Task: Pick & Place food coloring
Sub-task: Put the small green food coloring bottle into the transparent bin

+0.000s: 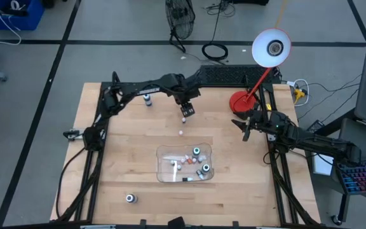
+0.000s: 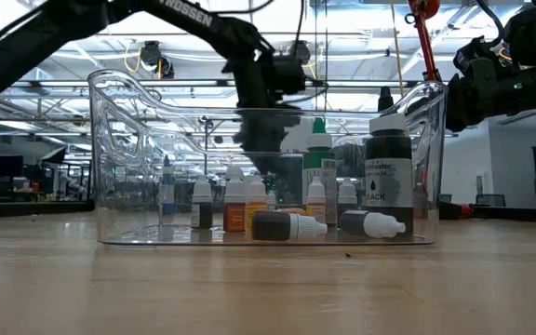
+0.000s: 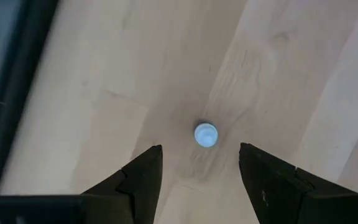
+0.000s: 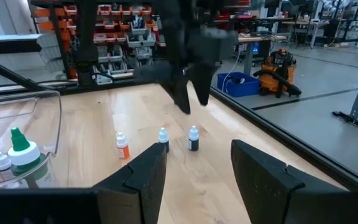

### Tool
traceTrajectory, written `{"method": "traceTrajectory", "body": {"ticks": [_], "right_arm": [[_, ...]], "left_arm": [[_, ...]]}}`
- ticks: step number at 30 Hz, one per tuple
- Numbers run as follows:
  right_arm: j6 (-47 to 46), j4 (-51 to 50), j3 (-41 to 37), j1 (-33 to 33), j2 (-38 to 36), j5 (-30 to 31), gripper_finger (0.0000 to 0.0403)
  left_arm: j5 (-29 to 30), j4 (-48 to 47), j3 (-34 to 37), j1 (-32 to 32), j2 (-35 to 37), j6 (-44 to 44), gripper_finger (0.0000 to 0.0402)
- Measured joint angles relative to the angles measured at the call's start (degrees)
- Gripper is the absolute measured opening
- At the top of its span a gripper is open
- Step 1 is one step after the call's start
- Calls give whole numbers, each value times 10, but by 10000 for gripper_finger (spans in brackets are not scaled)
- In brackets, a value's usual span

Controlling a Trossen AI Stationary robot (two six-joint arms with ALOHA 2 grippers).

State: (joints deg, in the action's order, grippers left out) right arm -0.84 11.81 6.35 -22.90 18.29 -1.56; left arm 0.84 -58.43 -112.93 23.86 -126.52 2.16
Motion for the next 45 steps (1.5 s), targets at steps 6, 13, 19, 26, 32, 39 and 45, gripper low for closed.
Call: {"method": "traceTrajectory", "body": {"ticks": [6,13,19,26,32,39,45], "right_arm": [[0,0,0,0,0,0,171],[0,0,0,0,0,0,171],[0,0,0,0,0,0,171],[0,0,0,0,0,0,171],[0,0,0,0,0,0,171],[0,0,0,0,0,0,171],[0,0,0,0,0,0,171]], "left_arm": [[-8,-2,0,7,-28,-8,214],[-9,19,7,-3,-37,-7,214],[-9,29,12,-6,-37,-8,214],[-9,45,40,-11,-41,0,214],[-9,65,52,-12,-42,6,214],[-8,72,52,-12,-42,18,214],[-8,71,52,-12,-42,19,214]]}}
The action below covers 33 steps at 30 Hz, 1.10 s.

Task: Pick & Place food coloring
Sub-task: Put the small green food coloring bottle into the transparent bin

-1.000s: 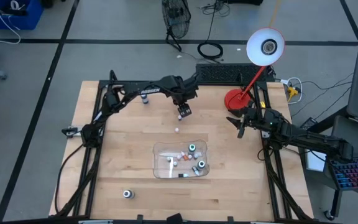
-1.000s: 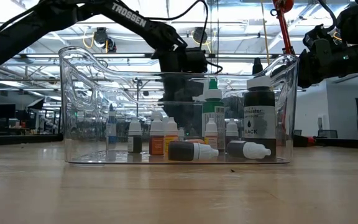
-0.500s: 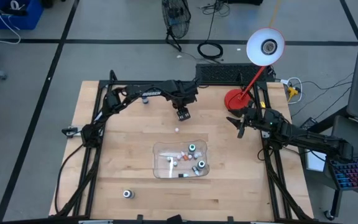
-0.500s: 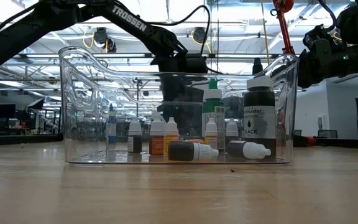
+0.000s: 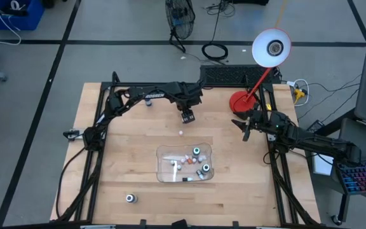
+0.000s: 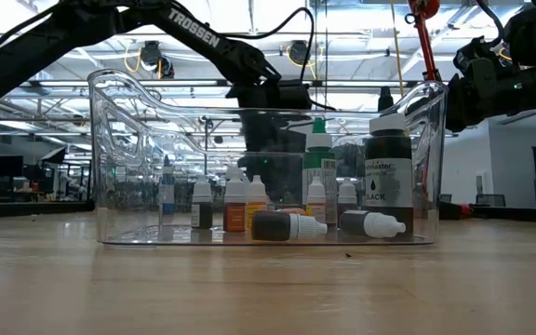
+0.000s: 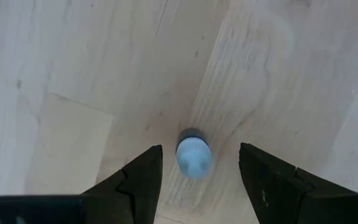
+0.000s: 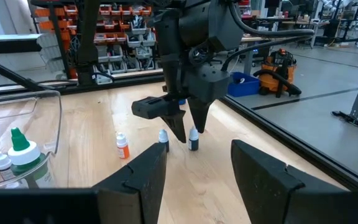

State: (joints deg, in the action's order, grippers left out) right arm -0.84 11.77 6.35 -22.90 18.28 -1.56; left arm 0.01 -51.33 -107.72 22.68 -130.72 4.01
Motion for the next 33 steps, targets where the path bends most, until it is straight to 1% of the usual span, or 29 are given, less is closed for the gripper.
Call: {"method": "traceTrajectory", "body": {"ticks": [9,11,15,23,29,33], "right_arm": [[0,0,0,0,0,0,171],[0,0,0,0,0,0,171],[0,0,0,0,0,0,171],[0,0,0,0,0,0,171],[0,0,0,0,0,0,171],[0,0,0,0,0,0,171]], "left_arm": [[0,0,0,0,0,0,213],[0,0,0,0,0,0,208],[0,0,0,0,0,-1,169],[-1,6,0,1,0,0,55],[0,17,0,-1,2,44,51],[3,3,0,-14,32,66,51]]}}
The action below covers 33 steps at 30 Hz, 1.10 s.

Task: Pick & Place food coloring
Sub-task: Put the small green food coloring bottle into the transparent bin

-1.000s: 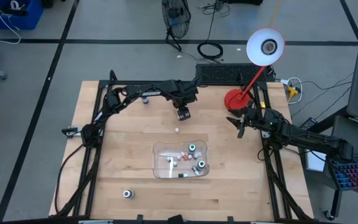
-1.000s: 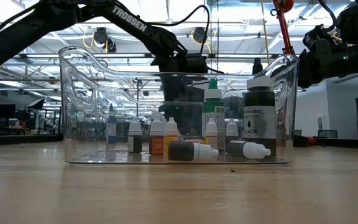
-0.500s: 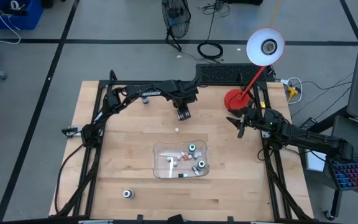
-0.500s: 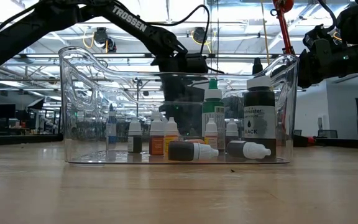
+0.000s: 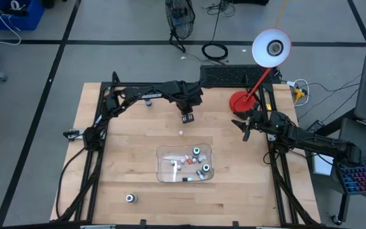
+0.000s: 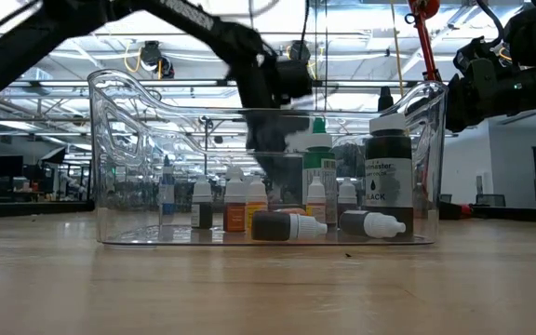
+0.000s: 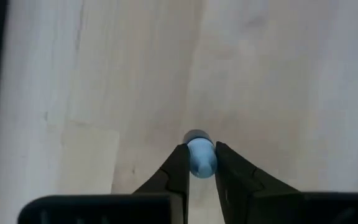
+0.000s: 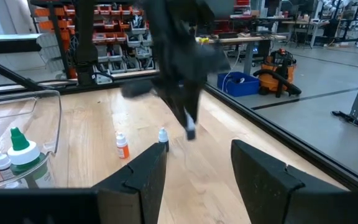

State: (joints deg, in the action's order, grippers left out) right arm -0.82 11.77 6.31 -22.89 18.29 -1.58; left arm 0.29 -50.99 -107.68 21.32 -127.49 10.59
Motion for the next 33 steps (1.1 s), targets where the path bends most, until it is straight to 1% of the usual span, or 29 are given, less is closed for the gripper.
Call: {"method": "traceTrajectory", "body": {"ticks": [5,9,12,15,20,25,28,31,33], "right_arm": [[0,0,0,0,0,0,171],[0,0,0,0,0,0,171],[0,0,0,0,0,0,171],[0,0,0,0,0,0,171],[0,0,0,0,0,0,171],[0,0,0,0,0,0,171],[0,1,0,0,0,0,171],[0,1,0,0,0,0,171],[0,1,0,0,0,0,171]], "left_arm": [[5,-48,0,-38,65,31,51],[25,-95,-1,-91,135,22,51],[65,-124,-1,-147,179,-5,51],[107,-136,-1,-215,209,-41,51],[126,-156,0,-315,215,-92,51],[133,-151,6,-376,186,-134,51],[131,-111,48,-394,183,-143,51],[127,-60,114,-392,191,-161,51],[109,-35,151,-383,200,-168,51]]}}
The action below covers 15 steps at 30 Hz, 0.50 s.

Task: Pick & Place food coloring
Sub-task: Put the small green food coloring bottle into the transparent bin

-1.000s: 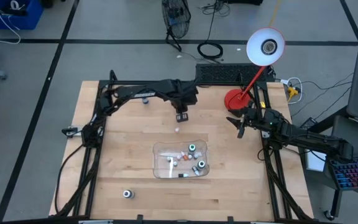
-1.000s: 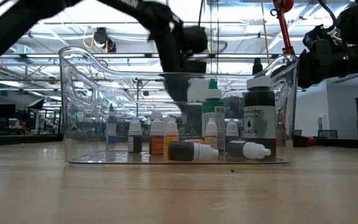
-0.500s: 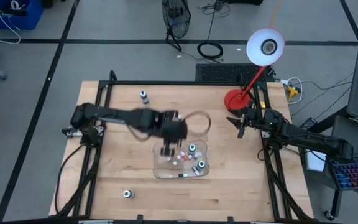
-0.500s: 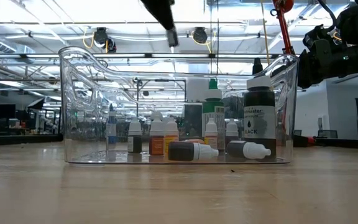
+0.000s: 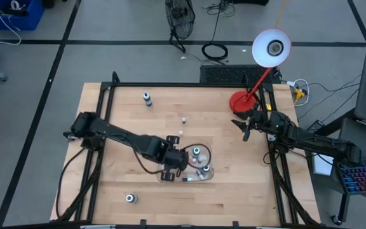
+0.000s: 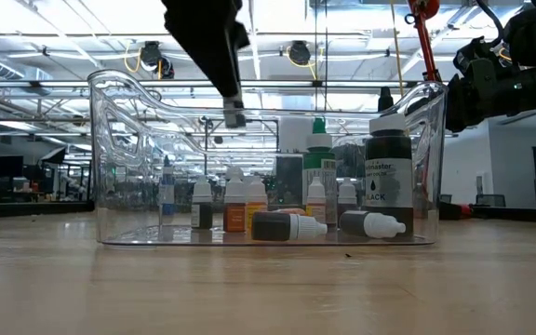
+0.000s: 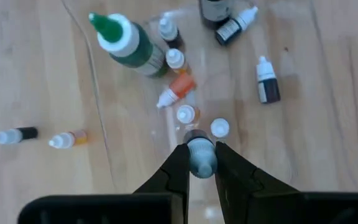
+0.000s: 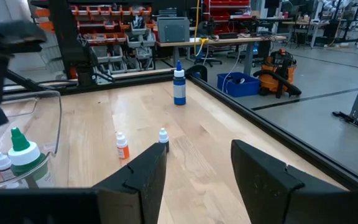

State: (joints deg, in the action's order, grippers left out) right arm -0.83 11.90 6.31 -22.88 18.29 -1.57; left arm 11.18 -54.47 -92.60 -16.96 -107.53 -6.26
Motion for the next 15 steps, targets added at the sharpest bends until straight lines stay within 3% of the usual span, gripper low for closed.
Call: {"method": "traceTrajectory", "body": {"ticks": [5,15], "right_arm": [[0,-1,0,0,0,0,171],[0,0,0,0,0,0,171]], "left_arm": [[-11,66,71,23,15,-10,51],[-67,141,147,68,15,-9,51]]}}
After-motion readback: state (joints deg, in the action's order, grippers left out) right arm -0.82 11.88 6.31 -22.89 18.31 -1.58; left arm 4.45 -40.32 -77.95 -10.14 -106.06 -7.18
